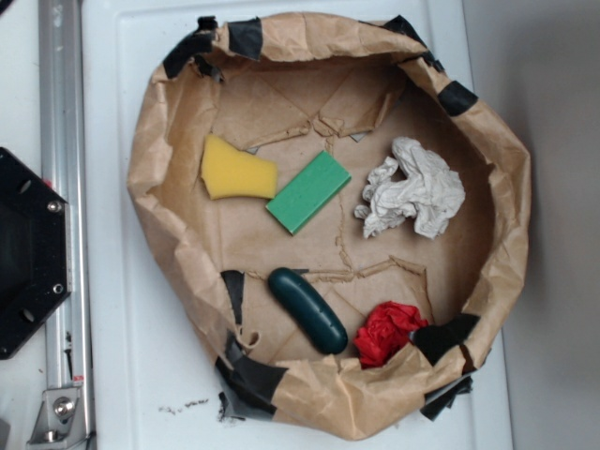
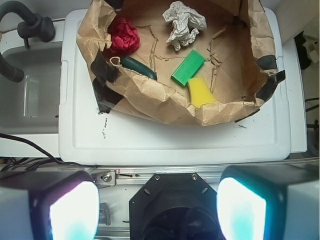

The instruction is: Grab the white paper.

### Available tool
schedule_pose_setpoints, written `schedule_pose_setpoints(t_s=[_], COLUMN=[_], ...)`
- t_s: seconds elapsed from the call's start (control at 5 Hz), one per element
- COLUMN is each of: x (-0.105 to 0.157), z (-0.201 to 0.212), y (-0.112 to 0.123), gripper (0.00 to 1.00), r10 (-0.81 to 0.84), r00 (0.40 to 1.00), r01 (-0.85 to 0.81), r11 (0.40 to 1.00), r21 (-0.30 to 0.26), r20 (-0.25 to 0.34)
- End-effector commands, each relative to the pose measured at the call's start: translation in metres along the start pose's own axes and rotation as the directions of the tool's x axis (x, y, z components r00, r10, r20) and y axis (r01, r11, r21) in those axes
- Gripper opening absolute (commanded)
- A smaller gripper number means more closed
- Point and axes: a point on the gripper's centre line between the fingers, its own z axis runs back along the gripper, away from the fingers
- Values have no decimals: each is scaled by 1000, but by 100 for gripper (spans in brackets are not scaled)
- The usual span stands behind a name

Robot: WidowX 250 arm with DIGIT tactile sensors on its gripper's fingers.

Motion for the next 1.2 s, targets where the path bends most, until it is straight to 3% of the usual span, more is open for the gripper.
schedule_pose_setpoints(t_s=[0.0,0.2,0.4,0.8,1.0], x=[0,47,98,168,181], z=[0,-37,-66,-155,-182], y=[0,13,19,41,39], gripper=[100,100,100,100,100], r10=[0,-23,-247,-156,-155], r00=[1000,993,948,984,987], r01=[0,16,232,148,150], r11=[1000,998,968,984,984], r21=[0,58,91,94,100], r20=[0,118,202,85,42])
